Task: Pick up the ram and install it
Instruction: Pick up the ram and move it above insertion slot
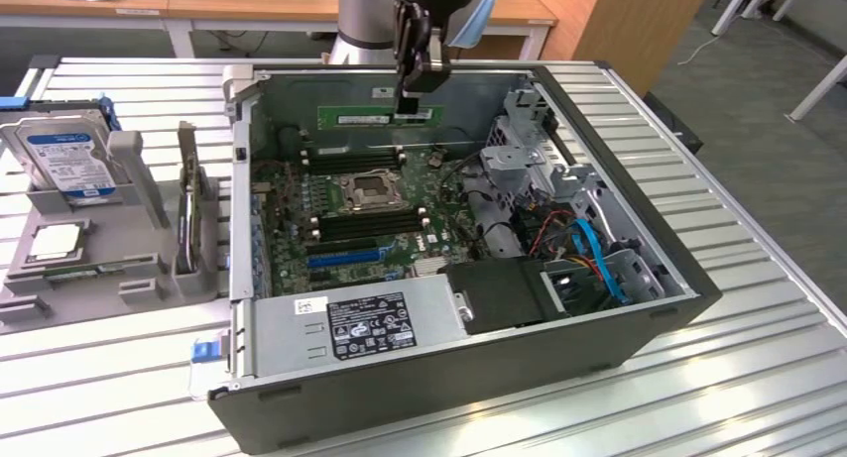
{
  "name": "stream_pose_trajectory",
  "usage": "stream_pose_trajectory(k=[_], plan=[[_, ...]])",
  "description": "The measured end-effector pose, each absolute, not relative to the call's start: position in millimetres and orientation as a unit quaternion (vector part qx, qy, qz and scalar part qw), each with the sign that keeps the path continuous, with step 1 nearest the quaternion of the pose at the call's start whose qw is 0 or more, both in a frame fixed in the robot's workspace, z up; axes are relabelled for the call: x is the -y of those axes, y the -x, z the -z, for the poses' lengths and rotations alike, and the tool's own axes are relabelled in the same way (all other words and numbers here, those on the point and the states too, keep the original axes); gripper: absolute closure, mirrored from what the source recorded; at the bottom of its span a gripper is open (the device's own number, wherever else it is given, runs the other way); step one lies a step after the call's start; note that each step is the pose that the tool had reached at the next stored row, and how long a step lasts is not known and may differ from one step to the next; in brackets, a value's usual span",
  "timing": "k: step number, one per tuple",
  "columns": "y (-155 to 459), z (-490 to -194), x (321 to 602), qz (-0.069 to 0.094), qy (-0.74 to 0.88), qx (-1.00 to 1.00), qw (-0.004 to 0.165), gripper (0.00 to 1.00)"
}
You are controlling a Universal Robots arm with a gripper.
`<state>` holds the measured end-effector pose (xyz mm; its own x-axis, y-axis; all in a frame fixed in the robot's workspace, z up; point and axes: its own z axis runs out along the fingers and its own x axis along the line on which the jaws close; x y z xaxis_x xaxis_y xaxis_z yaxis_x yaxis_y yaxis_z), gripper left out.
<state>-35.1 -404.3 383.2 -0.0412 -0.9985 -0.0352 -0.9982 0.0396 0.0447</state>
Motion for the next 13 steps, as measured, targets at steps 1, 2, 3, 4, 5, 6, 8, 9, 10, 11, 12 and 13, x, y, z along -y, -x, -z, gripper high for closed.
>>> stream_pose_trajectory(k=[1,2,3,4,5,6,8,9,10,11,12,13], plan=[[35.1,-382.7,404.3,0.028,-0.693,0.721,0.003,0.89],[35.2,-382.0,404.4,0.028,-0.693,0.720,0.003,0.89],[35.1,-381.2,404.4,0.028,-0.693,0.720,0.003,0.89],[35.1,-380.8,404.3,0.028,-0.694,0.720,0.003,0.89],[35.1,-380.6,404.3,0.028,-0.694,0.719,0.003,0.89],[35.2,-380.5,404.4,0.028,-0.694,0.719,0.003,0.89],[35.2,-380.4,404.4,0.028,-0.694,0.719,0.003,0.89],[35.2,-380.4,404.4,0.028,-0.694,0.719,0.003,0.89],[35.2,-380.4,404.4,0.028,-0.694,0.719,0.003,0.89],[35.2,-380.4,404.4,0.028,-0.694,0.719,0.003,0.89],[35.1,-380.4,404.4,0.028,-0.694,0.719,0.003,0.89],[35.1,-380.4,404.4,0.028,-0.694,0.719,0.003,0.89]])
